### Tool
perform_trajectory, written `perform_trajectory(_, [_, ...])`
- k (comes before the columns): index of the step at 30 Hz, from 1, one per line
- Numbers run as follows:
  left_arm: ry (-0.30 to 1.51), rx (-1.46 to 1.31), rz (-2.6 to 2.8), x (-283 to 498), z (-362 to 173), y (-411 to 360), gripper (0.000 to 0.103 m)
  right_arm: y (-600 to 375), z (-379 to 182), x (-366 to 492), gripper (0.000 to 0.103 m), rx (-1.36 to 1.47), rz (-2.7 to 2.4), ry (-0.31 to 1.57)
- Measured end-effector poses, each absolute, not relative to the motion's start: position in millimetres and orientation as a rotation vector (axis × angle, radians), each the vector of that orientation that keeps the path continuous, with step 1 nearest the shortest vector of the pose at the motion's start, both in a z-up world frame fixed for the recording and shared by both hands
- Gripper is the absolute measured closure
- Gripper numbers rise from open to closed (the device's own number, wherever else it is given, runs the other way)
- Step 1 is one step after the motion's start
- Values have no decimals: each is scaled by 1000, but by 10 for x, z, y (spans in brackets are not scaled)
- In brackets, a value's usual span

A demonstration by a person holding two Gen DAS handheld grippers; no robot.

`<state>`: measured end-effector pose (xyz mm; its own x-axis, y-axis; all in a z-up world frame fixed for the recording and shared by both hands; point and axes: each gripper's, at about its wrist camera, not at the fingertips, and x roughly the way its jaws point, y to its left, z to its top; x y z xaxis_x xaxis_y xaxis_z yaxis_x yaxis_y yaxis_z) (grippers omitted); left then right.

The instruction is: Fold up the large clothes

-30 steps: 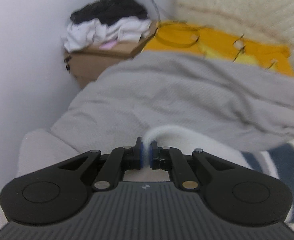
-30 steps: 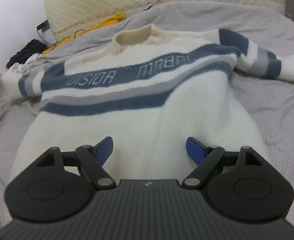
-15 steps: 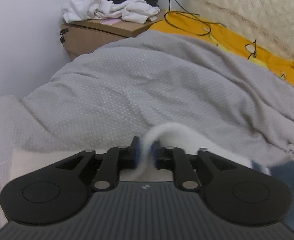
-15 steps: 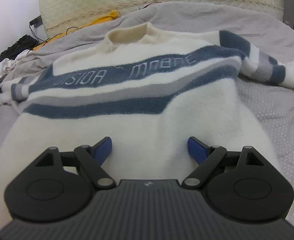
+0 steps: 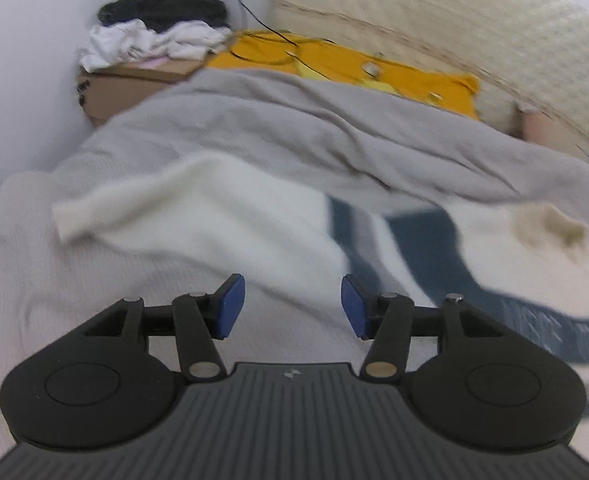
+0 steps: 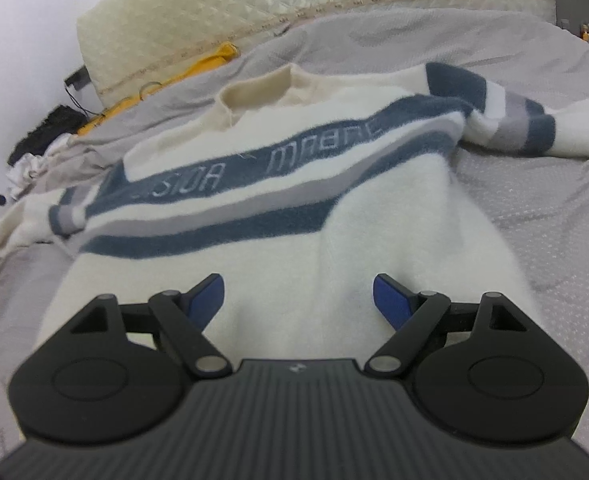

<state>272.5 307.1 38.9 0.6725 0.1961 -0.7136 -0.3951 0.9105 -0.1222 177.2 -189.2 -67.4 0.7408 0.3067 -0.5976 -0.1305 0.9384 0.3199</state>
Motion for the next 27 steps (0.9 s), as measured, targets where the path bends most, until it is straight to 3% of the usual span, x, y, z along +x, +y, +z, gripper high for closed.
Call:
perform_trajectory(18, [869,-455,-5,1331,173,1053,44,-2041,-236,1168,20,297,326,597])
perform_trajectory(27, [886,-467,12,987,-60,717,44,-2056,-171,844,19,331,342,650])
